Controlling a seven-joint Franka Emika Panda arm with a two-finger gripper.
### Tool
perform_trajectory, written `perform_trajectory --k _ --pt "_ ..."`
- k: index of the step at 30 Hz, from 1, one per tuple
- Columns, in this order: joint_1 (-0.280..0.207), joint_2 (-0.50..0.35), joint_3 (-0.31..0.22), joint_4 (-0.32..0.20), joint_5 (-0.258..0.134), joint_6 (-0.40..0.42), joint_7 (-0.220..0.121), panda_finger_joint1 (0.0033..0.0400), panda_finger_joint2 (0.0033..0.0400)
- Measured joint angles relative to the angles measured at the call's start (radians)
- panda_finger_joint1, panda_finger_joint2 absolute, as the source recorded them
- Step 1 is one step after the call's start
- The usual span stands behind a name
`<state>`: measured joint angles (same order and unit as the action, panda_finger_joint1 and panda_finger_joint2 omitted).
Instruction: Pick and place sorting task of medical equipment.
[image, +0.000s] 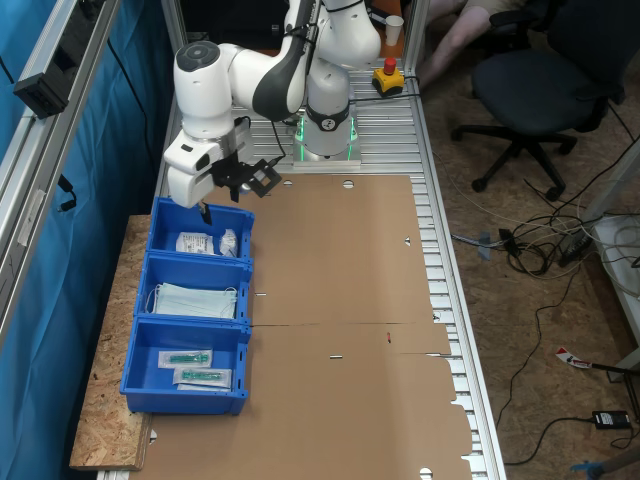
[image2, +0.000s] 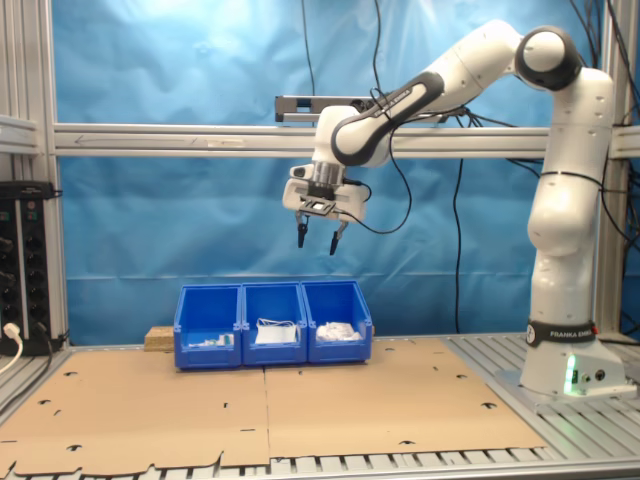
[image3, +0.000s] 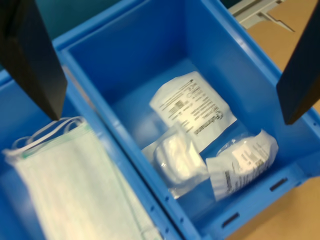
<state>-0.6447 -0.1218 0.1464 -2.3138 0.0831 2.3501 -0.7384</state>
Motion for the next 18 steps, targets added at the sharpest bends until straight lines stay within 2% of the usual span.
perform_trajectory --k 8,18 --pt "0.125 -0.156 0.014 -0.041 0.0 -0.033 0.0 0.04 0.04" --pt "0.286 -0.296 0.03 -0.061 0.0 -0.177 0.0 0.04 0.04"
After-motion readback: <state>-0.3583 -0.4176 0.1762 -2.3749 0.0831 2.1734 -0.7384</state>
